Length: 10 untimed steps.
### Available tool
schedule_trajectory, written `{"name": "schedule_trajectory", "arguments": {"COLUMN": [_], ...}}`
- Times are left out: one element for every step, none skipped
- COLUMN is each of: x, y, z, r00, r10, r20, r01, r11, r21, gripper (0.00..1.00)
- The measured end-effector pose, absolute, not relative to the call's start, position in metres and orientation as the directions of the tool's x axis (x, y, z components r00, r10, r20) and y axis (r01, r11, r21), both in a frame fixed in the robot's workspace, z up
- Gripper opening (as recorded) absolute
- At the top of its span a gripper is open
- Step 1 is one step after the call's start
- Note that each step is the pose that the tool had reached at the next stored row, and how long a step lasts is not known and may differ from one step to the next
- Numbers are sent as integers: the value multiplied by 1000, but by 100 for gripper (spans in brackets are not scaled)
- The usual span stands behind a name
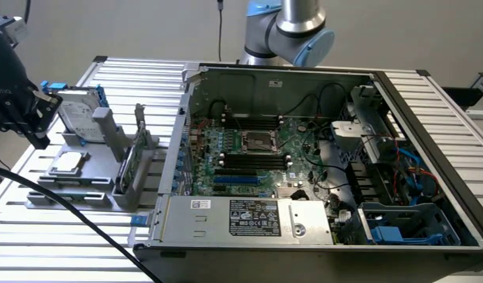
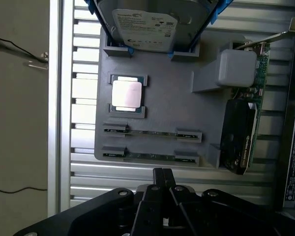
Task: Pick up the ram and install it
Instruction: 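Pick up the ram and move it above insertion slot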
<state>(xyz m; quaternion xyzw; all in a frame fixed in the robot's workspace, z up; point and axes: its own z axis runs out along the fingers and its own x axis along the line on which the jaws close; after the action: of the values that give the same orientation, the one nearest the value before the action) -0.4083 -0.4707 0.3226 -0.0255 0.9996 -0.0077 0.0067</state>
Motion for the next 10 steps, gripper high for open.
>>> {"name": "schedule_trajectory", "arguments": {"x": [-408,-408,-408,-409,-409,-410,-411,-412,-413,-414], "y": [-471,-471,-471,-471,-471,-471,-471,-471,-471,-471], "z": [323,323,323,323,322,322,321,320,319,318], "r00": [-999,-999,-999,-999,-999,-999,-999,-998,-998,-997], "r10": [-51,-51,-51,-51,-51,-51,-52,-56,-65,-80], "r20": [-13,-13,-13,-13,-13,-13,-13,-13,-13,-13], "r01": [-51,-51,-51,-51,-51,-51,-52,-55,-65,-80], "r11": [999,999,999,999,999,999,999,998,998,997], "r21": [-16,-16,-16,-16,-16,-16,-16,-15,-15,-15], "gripper": [11,11,11,11,11,11,11,11,11,11]}}
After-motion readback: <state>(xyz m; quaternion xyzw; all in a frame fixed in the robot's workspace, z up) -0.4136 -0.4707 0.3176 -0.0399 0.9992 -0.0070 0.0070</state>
